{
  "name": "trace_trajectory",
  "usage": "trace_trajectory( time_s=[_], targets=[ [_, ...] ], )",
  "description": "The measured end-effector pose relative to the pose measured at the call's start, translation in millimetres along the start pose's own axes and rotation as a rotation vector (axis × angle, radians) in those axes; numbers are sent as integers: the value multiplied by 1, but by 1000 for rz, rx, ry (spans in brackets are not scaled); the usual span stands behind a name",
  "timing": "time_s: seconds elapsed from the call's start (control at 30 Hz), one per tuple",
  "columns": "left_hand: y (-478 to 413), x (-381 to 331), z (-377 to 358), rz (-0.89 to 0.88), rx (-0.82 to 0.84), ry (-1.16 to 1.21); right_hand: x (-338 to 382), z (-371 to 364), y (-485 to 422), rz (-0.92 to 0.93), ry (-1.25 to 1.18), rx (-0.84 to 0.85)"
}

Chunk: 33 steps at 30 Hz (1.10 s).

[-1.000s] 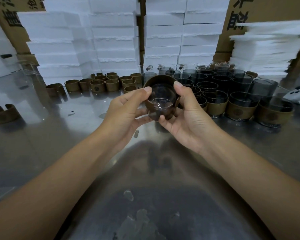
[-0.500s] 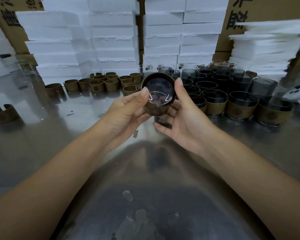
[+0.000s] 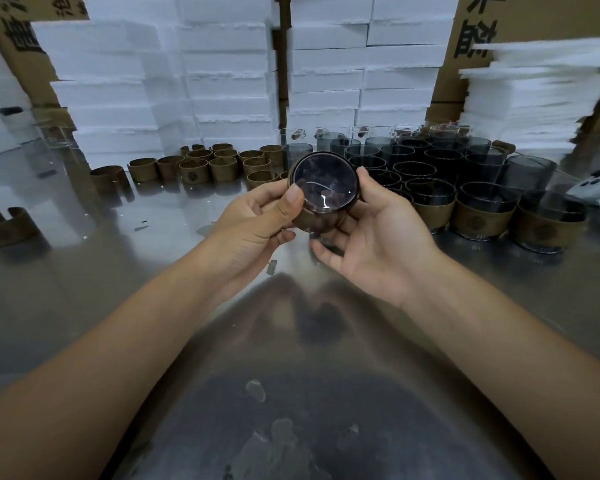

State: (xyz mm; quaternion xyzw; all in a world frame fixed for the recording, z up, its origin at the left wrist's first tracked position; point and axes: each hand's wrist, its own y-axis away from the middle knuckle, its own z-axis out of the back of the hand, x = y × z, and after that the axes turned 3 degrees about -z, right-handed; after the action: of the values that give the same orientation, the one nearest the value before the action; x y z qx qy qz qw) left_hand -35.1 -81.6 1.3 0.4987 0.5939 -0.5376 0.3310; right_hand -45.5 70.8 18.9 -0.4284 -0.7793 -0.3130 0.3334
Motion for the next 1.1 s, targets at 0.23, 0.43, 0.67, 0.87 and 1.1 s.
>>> trace_trajectory(
  time_s=[0.23,0.43,0.67,0.87,1.1],
  targets=[
    [-1,0,0,-2,5,-10,-1,0,0,-29,-47,4],
    [-1,0,0,15,-12,-17,-2,-1,0,-28,-29,-25],
    [-1,-5,0,7,-63,28,-6,-5,-2,-33,236,-146],
    [0,-12,3,-19,-19,-66,-4,-2,0,-111,114,-45],
    [-1,-4,-1,-61,-97,-389,-1,-2,-1,89,153,-58]
  ],
)
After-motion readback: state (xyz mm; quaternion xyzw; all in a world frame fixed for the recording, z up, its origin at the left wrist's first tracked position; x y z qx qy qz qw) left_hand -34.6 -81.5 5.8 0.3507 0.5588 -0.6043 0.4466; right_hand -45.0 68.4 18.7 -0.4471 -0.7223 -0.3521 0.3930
